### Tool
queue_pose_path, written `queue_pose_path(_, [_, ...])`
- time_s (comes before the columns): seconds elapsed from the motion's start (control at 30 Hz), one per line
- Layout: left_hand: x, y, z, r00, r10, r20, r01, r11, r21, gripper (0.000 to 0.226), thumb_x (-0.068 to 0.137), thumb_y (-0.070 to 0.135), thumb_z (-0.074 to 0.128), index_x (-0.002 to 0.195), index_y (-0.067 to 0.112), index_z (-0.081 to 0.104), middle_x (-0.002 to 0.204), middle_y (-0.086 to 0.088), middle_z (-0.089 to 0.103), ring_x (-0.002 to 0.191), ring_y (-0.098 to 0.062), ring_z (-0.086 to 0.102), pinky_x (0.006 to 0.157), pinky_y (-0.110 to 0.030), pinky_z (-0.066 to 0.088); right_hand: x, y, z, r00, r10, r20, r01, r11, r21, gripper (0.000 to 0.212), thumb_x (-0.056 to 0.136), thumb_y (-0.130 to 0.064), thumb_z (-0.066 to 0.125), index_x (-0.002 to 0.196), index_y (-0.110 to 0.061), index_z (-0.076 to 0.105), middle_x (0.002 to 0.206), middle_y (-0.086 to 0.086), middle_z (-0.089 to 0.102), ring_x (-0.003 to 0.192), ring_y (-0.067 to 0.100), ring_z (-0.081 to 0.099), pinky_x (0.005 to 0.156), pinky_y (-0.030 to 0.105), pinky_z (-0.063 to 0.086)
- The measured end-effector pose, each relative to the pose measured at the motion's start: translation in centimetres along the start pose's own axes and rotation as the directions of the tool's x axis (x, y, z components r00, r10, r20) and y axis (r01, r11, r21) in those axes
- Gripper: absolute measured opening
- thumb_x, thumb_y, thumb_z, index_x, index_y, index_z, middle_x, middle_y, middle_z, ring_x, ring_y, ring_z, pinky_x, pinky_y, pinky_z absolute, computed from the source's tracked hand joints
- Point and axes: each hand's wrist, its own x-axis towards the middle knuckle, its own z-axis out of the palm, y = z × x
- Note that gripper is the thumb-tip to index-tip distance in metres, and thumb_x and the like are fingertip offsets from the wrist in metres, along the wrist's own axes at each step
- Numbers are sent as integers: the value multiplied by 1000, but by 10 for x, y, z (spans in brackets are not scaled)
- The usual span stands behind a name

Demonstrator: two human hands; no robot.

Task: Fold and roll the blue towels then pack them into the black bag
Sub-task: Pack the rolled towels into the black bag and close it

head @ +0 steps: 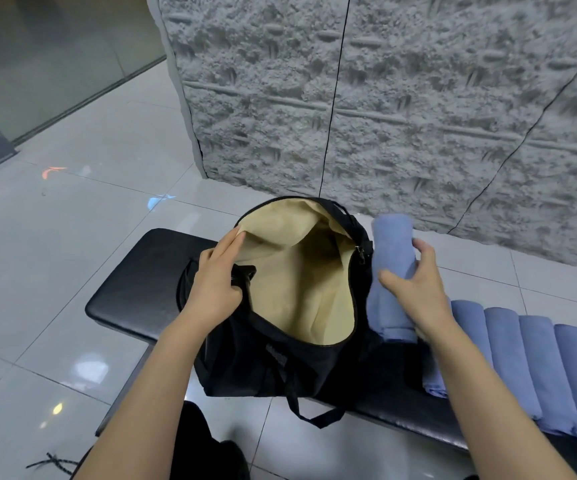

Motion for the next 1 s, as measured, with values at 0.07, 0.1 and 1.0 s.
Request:
queue_pose_path(0.07, [-1, 1, 0, 1000, -2, 7, 2, 1000, -4, 94, 69, -19, 44, 149, 26, 22, 137, 37, 10, 120, -16, 26, 89, -23, 32, -4, -37, 8, 991, -87, 102, 61, 971, 231, 61, 84, -10, 66, 135, -20, 34, 119, 2, 55, 104, 19, 58, 81, 31, 49])
queue_pose_path(0.1, [-1, 1, -1, 1000, -11, 9, 11, 1000, -10, 94, 69, -19, 44, 149, 26, 22, 137, 37, 10, 121, -16, 26, 90, -22, 31, -5, -53, 16, 980, -115, 161, 52, 936, 349, 56, 84, -8, 65, 132, -18, 38, 121, 3, 57, 105, 19, 60, 82, 33, 52])
queue_pose_path(1.0, [11, -3, -8, 993, -65, 101, 61, 997, 45, 94, 69, -13, 41, 150, 27, 15, 154, 24, 5, 116, -18, 29, 95, -42, 42, 7, 0, 206, 774, 283, 566, 150, 787, -598, 79, 96, -23, 45, 147, -35, -14, 151, 13, 15, 128, 36, 34, 100, 39, 36])
